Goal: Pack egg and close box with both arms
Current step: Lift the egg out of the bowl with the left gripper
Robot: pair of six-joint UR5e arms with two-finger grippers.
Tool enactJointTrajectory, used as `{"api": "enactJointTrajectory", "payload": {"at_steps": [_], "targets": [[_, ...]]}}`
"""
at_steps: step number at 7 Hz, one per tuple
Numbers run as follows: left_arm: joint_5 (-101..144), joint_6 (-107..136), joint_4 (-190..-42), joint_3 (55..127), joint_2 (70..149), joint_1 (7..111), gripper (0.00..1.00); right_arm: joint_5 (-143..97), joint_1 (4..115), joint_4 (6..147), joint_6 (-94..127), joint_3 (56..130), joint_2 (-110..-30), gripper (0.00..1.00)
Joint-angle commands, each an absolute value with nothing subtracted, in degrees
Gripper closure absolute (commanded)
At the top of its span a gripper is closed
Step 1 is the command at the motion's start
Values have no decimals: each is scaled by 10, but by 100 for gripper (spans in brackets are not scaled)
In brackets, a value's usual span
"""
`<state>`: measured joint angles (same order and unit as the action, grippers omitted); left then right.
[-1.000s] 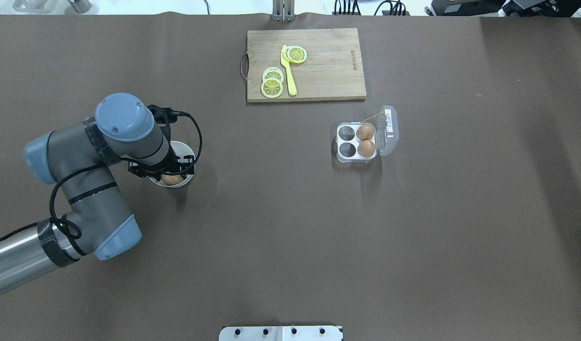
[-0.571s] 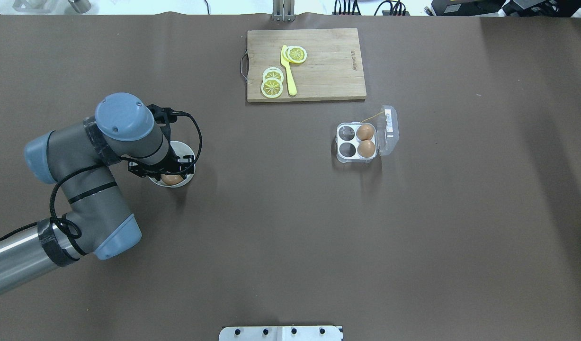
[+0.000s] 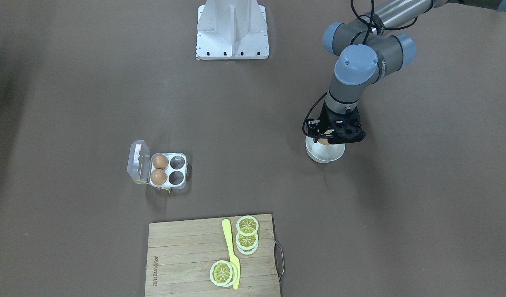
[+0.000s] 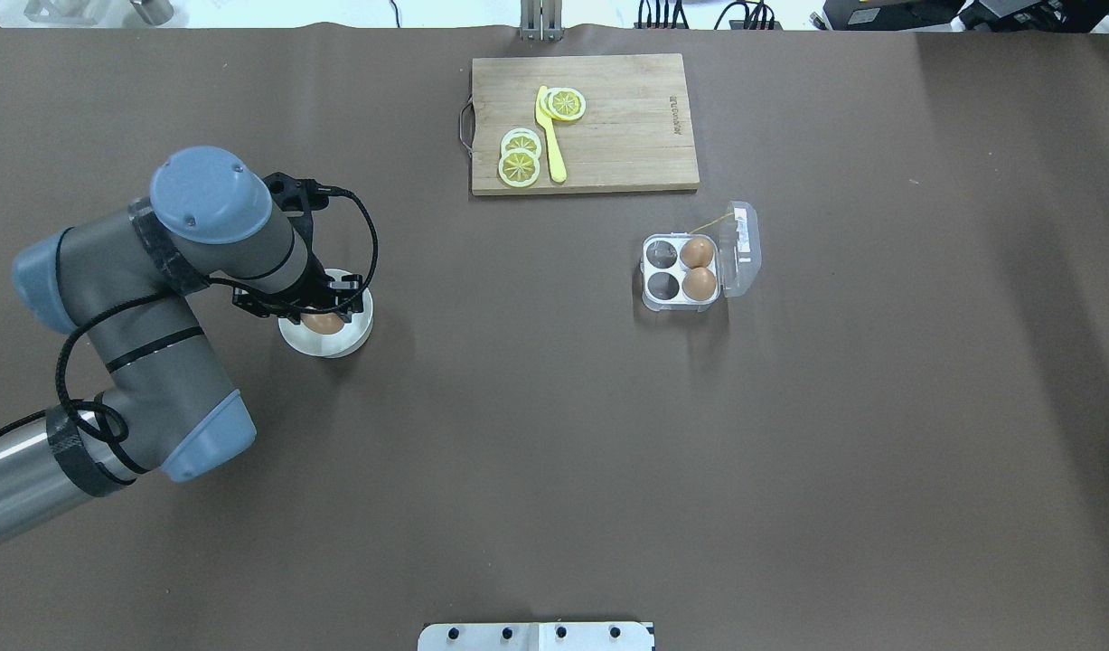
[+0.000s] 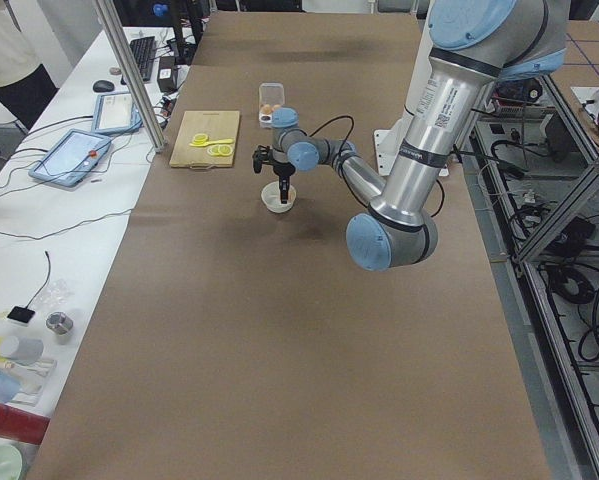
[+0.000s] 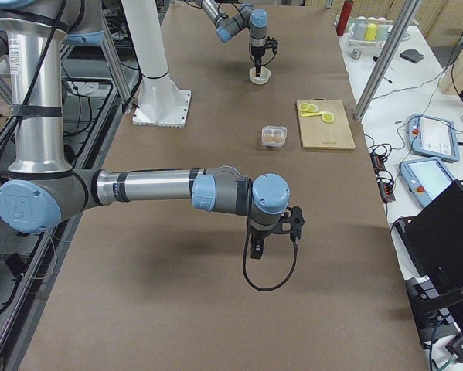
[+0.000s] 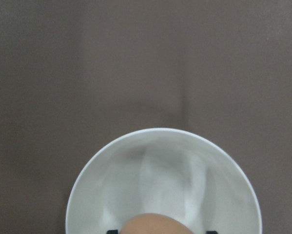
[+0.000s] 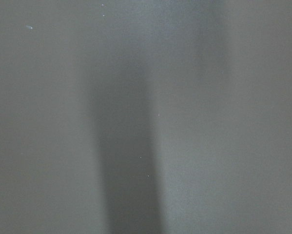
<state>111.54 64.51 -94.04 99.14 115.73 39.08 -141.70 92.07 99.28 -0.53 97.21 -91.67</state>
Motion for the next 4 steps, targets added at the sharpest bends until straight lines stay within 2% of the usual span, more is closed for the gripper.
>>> {"api": "enactJointTrajectory", "payload": {"at_steps": [1,3,4], "targets": [[1114,651,-911,1045,1162,405,92,-1418,920,991,-6,976,-917,0],[1113,716,-935,1041,1208,411,92,-1418,921,992,-5,983,-918,0],[1113,767,-1007,1015,1227,410,92,-1418,920,993,-5,983,-918,0]]}}
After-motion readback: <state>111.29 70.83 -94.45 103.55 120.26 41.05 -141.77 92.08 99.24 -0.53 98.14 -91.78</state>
